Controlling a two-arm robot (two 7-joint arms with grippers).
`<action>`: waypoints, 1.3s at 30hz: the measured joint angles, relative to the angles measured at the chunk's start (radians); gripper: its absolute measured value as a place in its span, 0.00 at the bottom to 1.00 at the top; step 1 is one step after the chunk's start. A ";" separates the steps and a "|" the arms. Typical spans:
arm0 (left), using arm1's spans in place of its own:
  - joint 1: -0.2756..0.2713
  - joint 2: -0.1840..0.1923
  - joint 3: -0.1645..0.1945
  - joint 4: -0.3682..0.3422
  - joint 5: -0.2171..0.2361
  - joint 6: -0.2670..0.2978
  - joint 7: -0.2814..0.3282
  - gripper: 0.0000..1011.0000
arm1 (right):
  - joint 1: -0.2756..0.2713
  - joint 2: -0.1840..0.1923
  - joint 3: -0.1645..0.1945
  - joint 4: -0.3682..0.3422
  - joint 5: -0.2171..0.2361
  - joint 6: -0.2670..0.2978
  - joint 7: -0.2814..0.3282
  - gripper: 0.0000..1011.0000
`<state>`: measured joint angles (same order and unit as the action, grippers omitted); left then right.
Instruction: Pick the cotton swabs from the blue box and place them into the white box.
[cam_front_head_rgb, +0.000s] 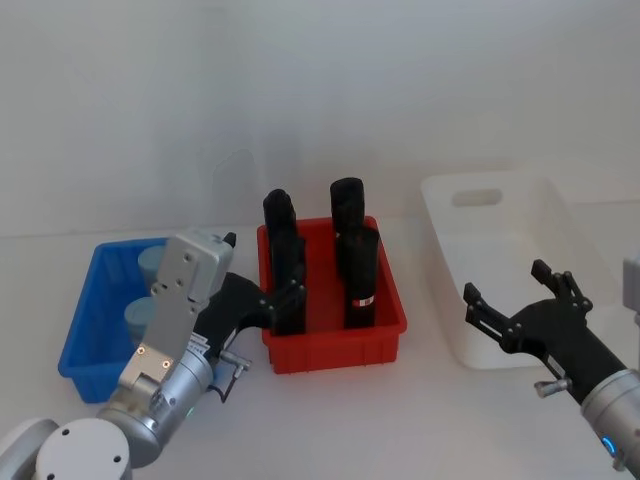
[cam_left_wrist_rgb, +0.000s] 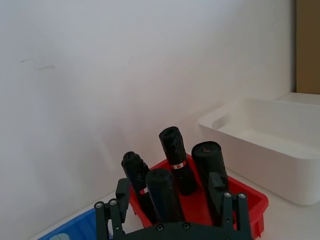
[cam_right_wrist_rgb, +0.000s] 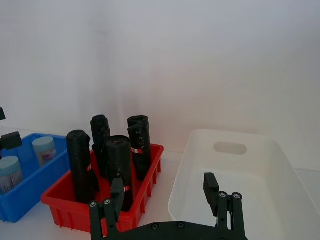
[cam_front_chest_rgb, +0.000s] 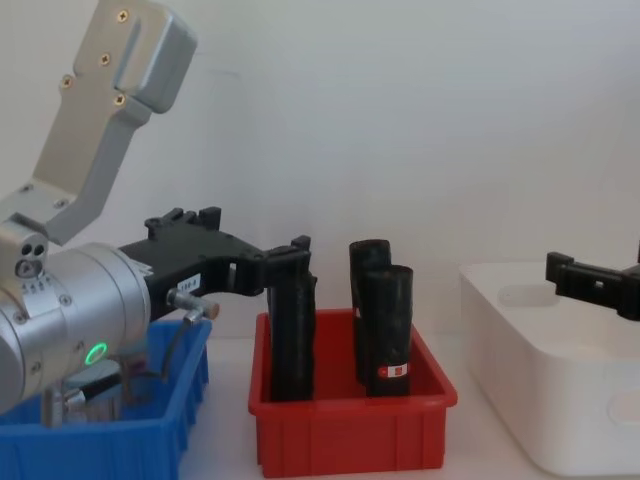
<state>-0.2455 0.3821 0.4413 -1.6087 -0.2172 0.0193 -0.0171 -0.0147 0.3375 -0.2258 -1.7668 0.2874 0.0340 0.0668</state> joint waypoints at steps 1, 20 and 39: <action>-0.001 0.000 -0.002 0.002 -0.004 0.002 0.000 0.99 | 0.000 0.000 0.000 0.000 0.000 0.000 0.000 0.99; -0.013 0.022 -0.065 0.035 -0.136 0.115 0.043 0.99 | 0.000 0.000 0.000 0.000 0.000 0.000 0.000 0.99; -0.051 0.031 -0.119 0.138 -0.208 0.233 0.068 0.99 | 0.000 0.000 0.000 0.000 0.000 0.000 0.000 0.99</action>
<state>-0.2969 0.4131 0.3226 -1.4711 -0.4252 0.2522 0.0509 -0.0146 0.3375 -0.2258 -1.7667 0.2874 0.0340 0.0668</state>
